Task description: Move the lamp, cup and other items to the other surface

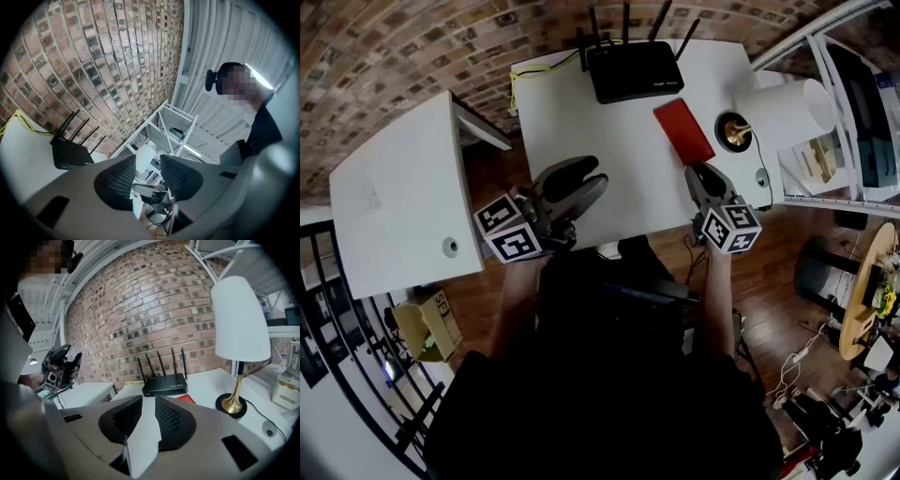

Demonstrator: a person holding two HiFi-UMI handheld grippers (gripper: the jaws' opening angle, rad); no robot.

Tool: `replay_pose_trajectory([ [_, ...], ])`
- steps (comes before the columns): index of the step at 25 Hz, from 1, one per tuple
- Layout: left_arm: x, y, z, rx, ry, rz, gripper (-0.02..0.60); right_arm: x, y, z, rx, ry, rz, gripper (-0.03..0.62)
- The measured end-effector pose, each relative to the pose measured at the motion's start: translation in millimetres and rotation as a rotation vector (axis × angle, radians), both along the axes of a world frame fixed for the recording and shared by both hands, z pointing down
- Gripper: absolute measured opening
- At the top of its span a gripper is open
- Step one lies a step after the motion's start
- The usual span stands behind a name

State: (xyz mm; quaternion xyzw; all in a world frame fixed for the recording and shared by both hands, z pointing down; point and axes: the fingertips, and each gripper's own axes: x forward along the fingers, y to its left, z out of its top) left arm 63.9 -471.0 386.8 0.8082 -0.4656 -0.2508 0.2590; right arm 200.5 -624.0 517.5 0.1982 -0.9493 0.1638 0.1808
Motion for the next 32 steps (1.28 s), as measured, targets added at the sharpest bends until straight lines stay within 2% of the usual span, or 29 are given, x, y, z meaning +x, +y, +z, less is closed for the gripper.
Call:
replay_pose_trajectory([
  [8, 11, 16, -6, 0.034, 0.016, 0.107, 0.156, 22, 42, -65, 0.101, -0.154, 0.109, 0.095],
  [12, 21, 23, -8, 0.046, 0.029, 0.162, 0.156, 39, 63, -93, 0.149, -0.209, 0.17, 0.06],
  [14, 25, 27, -11, 0.053, 0.033, 0.183, 0.156, 47, 70, -106, 0.178, -0.224, 0.198, 0.012],
  [18, 31, 34, -18, 0.063, 0.04, 0.198, 0.156, 61, 79, -125, 0.207, -0.244, 0.244, 0.012],
  [24, 33, 47, -30, 0.078, 0.026, 0.156, 0.156, 62, 86, -143, 0.221, -0.285, 0.216, 0.012],
  [32, 35, 69, -38, 0.064, -0.03, -0.001, 0.157, 40, 89, -162, 0.207, -0.389, 0.039, 0.012],
])
